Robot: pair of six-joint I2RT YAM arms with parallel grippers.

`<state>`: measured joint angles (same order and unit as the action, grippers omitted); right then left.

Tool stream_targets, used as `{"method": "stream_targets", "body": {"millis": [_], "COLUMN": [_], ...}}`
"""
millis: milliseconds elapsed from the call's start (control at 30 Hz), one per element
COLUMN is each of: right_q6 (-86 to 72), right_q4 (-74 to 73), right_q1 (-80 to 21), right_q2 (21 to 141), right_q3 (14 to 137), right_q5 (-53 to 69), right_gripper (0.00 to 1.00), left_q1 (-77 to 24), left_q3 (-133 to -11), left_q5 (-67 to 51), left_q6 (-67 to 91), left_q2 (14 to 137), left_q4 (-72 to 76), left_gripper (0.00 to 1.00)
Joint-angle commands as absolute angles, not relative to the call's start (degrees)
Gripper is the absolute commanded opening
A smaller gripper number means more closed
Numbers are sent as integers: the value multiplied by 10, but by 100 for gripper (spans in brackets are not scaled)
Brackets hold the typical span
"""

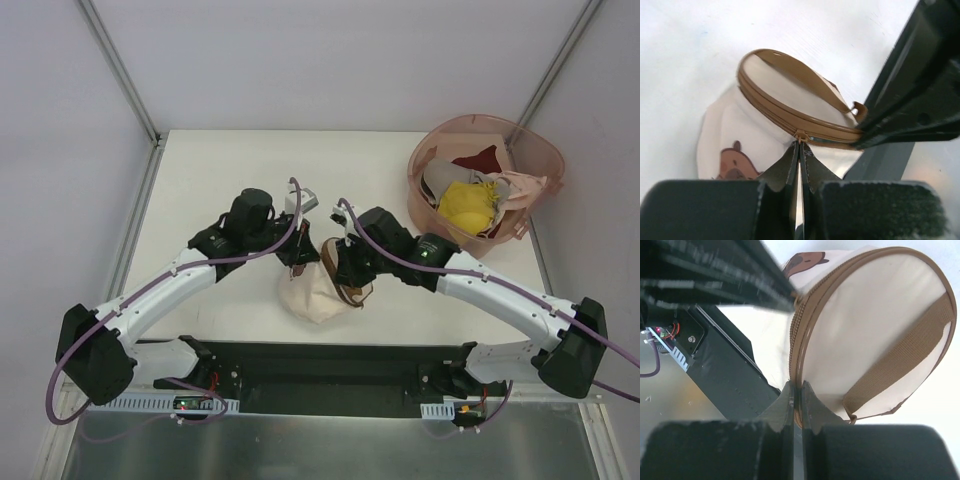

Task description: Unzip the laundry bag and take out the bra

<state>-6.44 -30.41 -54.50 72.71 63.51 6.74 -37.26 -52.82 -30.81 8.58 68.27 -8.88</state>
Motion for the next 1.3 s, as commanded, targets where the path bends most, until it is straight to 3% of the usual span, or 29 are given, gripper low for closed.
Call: {"method": "stream_targets", "body": {"millis": [0, 300, 633, 1033, 1267], "right_q6": [-27, 54, 110, 90, 81], "right_q4": [-306, -350, -414, -297, -316], "right_q1": [-555, -574, -577, -578, -577], "right_q2": [690, 615, 528, 405, 439], "right_q3": [643, 607, 565, 600, 615], "right_q5": [105, 130, 11, 11, -16], "right_gripper": [1, 1, 1, 1, 1], "left_q1": [-324, -286, -243, -242, -242], "left_q3": [-538, -573, -610, -604, -607], "left_q5": [-257, -246, -243, -314, -330], "left_q6": [105, 139, 175, 179, 203], "left_q2": [673, 715, 751, 852, 856], "left_q4": [-69, -56, -46, -14, 12], "left_gripper": [0, 0, 0, 0, 0]}}
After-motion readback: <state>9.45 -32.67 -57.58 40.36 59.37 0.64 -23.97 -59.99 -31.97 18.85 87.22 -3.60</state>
